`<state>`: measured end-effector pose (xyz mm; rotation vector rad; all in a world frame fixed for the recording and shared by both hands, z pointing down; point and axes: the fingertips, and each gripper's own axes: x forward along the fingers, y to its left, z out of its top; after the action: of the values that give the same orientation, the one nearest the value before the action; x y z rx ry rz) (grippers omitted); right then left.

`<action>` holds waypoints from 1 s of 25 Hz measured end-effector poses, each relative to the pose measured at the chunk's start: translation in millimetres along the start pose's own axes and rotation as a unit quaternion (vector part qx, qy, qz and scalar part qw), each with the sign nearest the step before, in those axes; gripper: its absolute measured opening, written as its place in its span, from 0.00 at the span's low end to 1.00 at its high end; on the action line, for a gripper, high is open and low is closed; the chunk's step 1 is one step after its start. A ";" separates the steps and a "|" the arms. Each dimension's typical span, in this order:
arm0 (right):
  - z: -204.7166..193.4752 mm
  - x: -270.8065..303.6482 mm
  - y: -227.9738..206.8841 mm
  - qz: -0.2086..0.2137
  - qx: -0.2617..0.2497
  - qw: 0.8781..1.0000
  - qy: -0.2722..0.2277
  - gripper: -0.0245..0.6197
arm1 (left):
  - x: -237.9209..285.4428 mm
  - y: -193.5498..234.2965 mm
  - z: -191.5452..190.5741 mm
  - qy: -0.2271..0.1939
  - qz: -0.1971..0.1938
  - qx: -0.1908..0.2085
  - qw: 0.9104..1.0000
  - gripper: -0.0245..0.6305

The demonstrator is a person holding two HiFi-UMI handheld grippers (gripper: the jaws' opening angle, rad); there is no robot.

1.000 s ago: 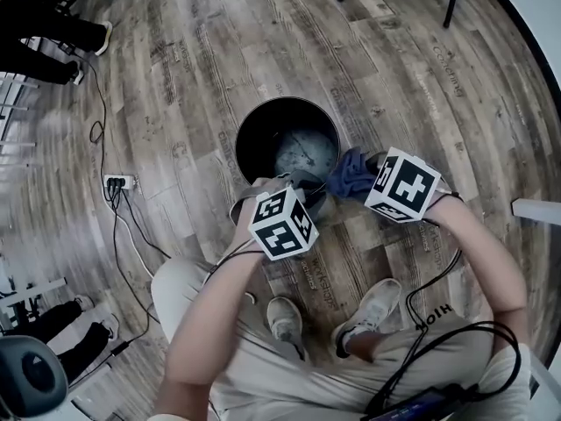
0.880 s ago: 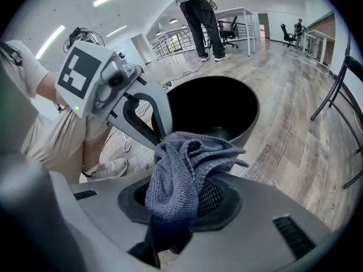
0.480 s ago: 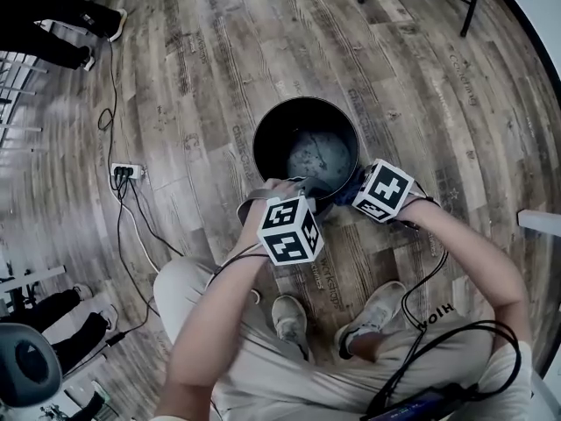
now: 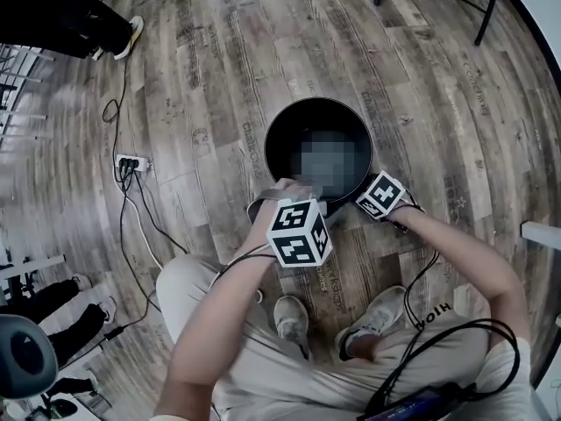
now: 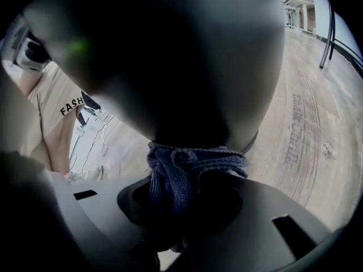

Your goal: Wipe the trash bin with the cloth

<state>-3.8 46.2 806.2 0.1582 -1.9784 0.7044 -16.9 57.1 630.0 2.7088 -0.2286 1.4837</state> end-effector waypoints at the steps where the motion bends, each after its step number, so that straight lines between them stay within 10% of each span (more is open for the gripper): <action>1: -1.9 7.4 -5.9 -0.008 -0.001 1.000 -0.003 0.21 | -0.7 1.0 -1.0 -0.001 0.002 -0.002 1.000 0.12; 14: -13.1 -23.1 11.6 -0.018 -0.089 0.996 0.014 0.21 | -23.3 -11.6 -40.4 0.040 -0.042 0.050 0.997 0.12; 25: 34.4 -128.7 72.5 0.010 -0.114 0.993 -0.011 0.21 | -15.6 1.9 -3.8 -0.015 -0.015 -0.003 1.000 0.17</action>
<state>5.6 64.0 655.9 0.0089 -2.0676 0.4869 -28.6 57.3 618.8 2.7191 -0.1925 1.4348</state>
